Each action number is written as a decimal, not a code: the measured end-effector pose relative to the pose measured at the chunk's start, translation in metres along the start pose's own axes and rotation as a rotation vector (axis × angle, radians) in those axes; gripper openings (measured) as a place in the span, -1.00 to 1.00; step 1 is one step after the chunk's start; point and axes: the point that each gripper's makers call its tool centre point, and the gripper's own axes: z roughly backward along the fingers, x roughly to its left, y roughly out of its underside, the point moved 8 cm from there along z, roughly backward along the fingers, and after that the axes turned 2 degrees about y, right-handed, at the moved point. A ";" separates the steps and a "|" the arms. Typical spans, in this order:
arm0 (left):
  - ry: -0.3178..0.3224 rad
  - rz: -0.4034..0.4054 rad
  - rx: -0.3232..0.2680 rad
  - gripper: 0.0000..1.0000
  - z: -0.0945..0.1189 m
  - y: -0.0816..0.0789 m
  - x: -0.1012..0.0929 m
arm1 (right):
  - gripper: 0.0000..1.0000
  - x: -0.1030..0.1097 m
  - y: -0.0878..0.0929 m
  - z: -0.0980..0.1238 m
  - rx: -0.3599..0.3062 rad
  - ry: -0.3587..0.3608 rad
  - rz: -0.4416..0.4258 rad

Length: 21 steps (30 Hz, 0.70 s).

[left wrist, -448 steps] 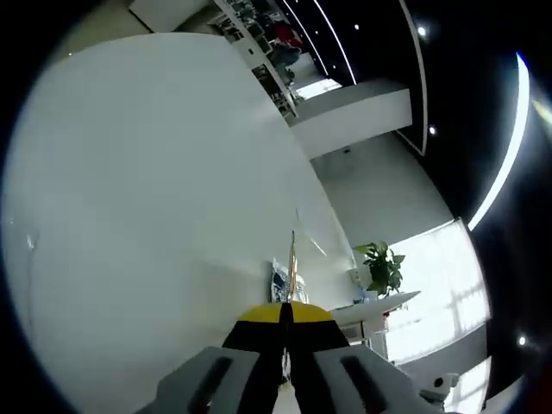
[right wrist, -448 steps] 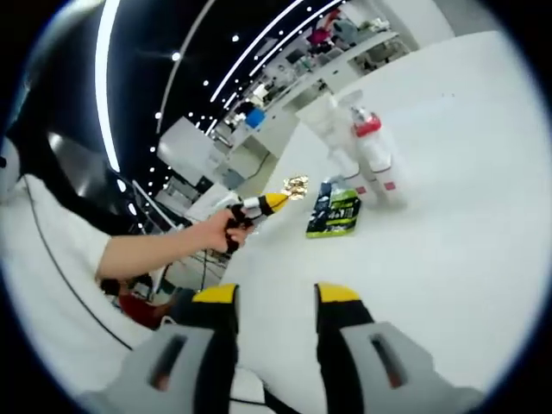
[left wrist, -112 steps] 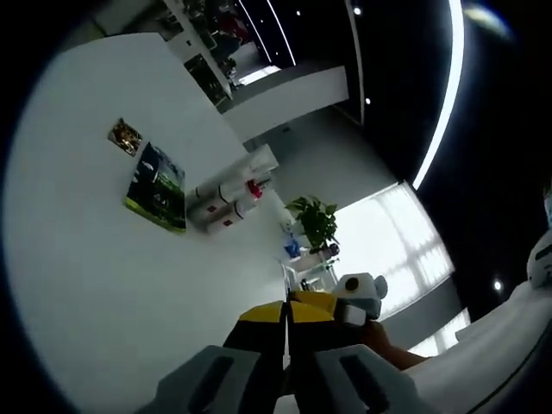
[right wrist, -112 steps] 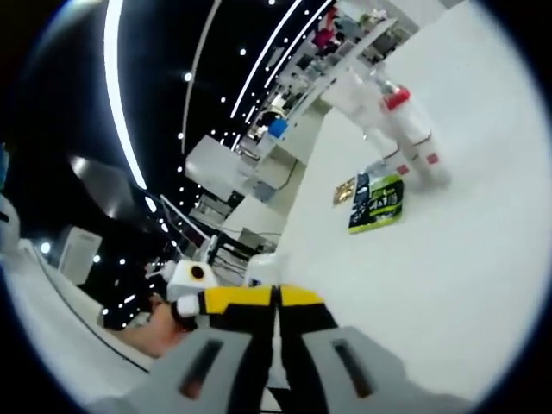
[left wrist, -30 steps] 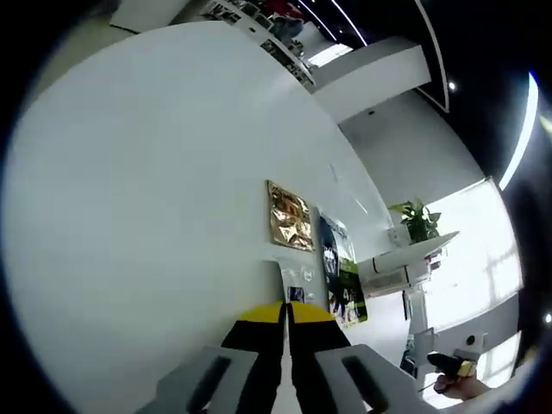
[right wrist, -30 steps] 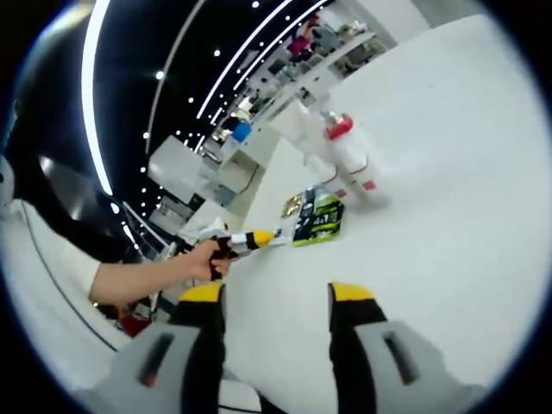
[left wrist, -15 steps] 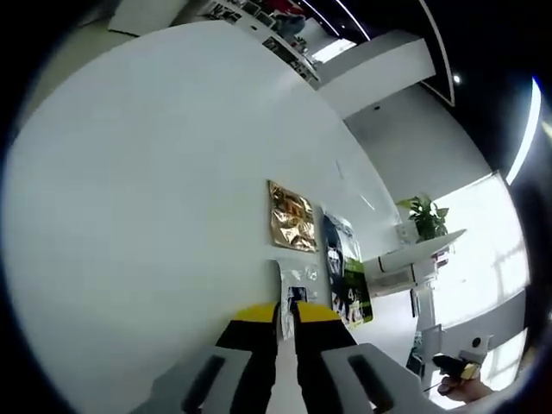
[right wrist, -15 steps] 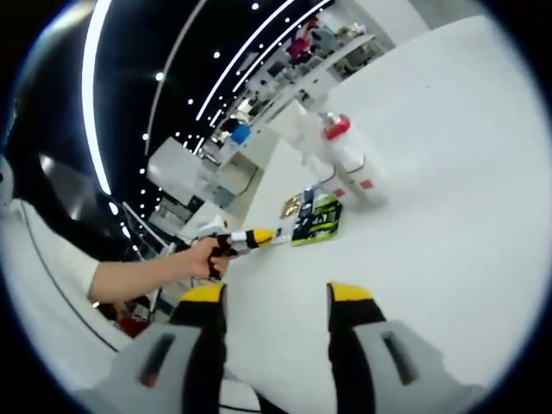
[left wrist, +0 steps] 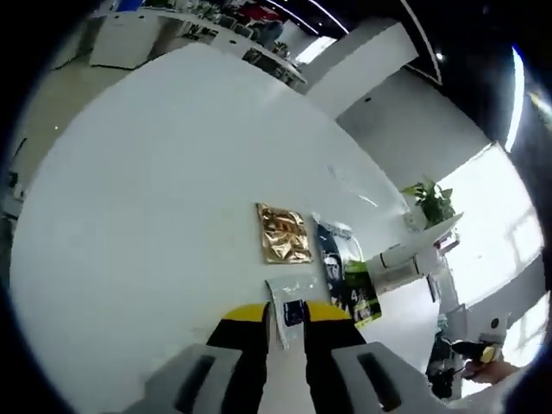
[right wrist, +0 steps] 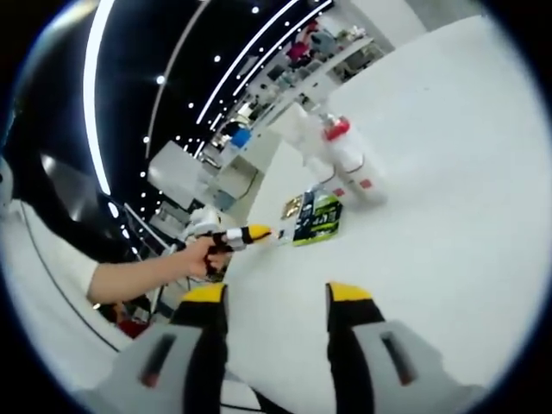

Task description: Arrange the skincare products in the storage area until every visible bottle or jar stands upright without overlapping.

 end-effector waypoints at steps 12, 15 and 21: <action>-0.140 -0.589 0.253 -0.77 -0.034 0.004 -0.016 | -0.14 -0.001 0.006 0.011 -0.009 0.020 -0.018; -0.146 -0.613 0.263 -0.77 -0.036 0.005 -0.016 | -0.14 -0.002 0.006 0.013 -0.014 0.024 -0.021; -0.158 -0.733 0.287 -0.77 -0.039 0.005 -0.016 | -0.14 -0.003 0.007 0.016 -0.018 0.034 -0.026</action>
